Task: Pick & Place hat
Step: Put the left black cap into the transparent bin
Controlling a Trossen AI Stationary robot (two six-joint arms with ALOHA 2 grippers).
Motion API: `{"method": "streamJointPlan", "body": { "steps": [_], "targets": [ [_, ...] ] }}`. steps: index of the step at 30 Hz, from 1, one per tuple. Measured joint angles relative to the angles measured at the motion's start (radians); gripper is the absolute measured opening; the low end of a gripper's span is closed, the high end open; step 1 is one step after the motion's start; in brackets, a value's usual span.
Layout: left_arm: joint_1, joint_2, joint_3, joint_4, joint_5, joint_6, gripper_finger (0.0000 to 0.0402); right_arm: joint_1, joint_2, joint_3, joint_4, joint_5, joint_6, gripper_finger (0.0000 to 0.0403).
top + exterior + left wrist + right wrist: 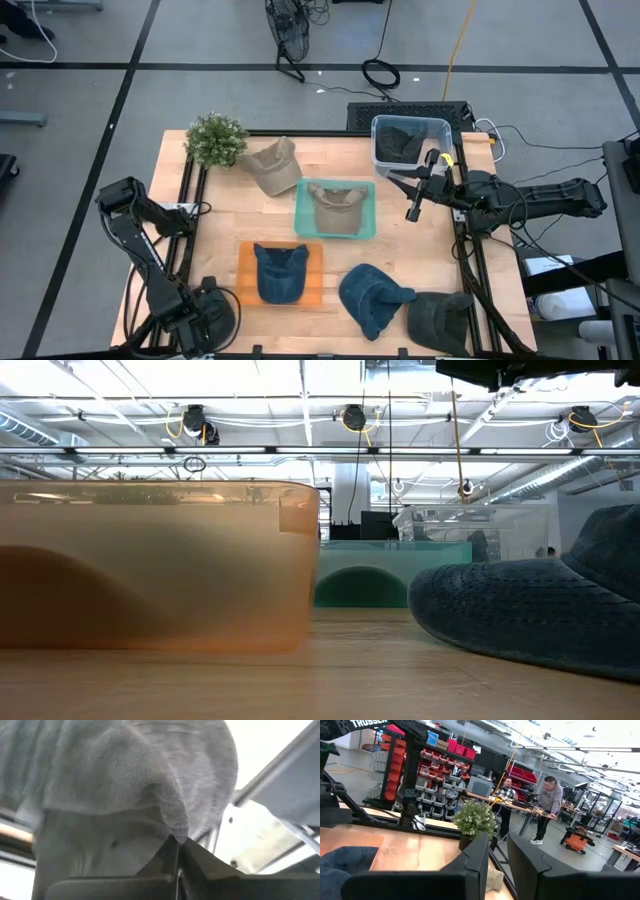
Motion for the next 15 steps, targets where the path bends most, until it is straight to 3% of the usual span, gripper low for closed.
{"method": "streamJointPlan", "body": {
  "steps": [10,15],
  "targets": [
    [0.064,-0.002,0.207,-0.183,-0.069,0.131,0.0010,0.000,0.000,0.000,0.000,0.000,0.008,0.0059],
    [0.105,-0.003,0.363,-0.387,-0.185,0.207,0.0008,0.000,0.000,0.000,0.001,0.000,0.008,0.0059]
  ]
}}
